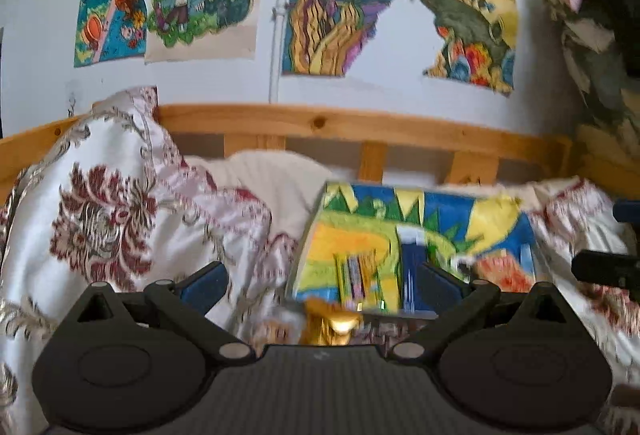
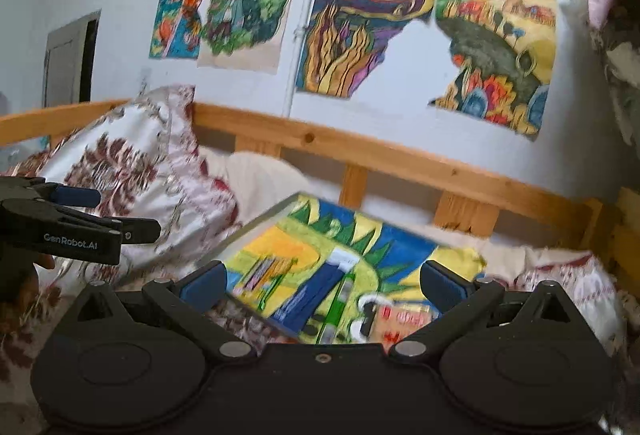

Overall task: Organize snacks
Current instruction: 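Lift both tools away from the tray back over the snack pile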

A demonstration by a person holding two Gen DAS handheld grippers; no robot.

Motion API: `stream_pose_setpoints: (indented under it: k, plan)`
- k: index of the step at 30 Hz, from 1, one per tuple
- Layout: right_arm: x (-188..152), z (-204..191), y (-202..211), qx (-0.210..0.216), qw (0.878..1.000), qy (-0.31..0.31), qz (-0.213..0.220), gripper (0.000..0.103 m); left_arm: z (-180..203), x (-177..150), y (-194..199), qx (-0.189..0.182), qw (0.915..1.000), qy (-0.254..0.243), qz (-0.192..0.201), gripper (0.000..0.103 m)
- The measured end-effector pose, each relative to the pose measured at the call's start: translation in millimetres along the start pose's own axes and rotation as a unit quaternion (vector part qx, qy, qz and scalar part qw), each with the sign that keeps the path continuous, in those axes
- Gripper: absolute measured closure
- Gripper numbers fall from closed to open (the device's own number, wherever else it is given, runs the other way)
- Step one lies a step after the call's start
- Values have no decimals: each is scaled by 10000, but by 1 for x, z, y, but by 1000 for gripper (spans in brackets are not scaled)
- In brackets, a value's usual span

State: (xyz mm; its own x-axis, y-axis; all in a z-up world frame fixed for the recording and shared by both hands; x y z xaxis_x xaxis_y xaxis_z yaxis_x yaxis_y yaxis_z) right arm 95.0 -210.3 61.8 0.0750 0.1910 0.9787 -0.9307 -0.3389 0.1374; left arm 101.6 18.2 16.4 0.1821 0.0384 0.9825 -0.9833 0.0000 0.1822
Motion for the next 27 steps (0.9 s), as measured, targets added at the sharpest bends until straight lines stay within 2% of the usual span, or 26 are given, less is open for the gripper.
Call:
stream_pose_setpoints:
  k: [7,16,27]
  plan:
    - [-25,-5,8,126,9985,-171,-510,1,1,-34,18,-14,9983,-205,-536,0]
    - [-55,-14,18,310,9929,-154,-1137,1,2,-61,32,-81,9947,-343,-964,0]
    - [-71,-18,22,418,9879,-150,-1488,1,3,-72,35,-100,9925,-422,-1145,0]
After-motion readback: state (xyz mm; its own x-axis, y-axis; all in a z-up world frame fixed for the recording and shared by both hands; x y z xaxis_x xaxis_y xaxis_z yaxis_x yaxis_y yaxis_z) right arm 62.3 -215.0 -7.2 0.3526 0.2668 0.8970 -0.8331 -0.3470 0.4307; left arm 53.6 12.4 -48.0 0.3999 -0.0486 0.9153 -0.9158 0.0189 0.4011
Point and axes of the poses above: each gripper's, at about its wrist camera, not at the fingertips, and y roughly against the way its jaws point, z to its right, x to its top, the point moved 3 cm from there along -y, roughly the way its jaws point, and after that the axes turned 13 degrees about z, right-handed, at the moved point
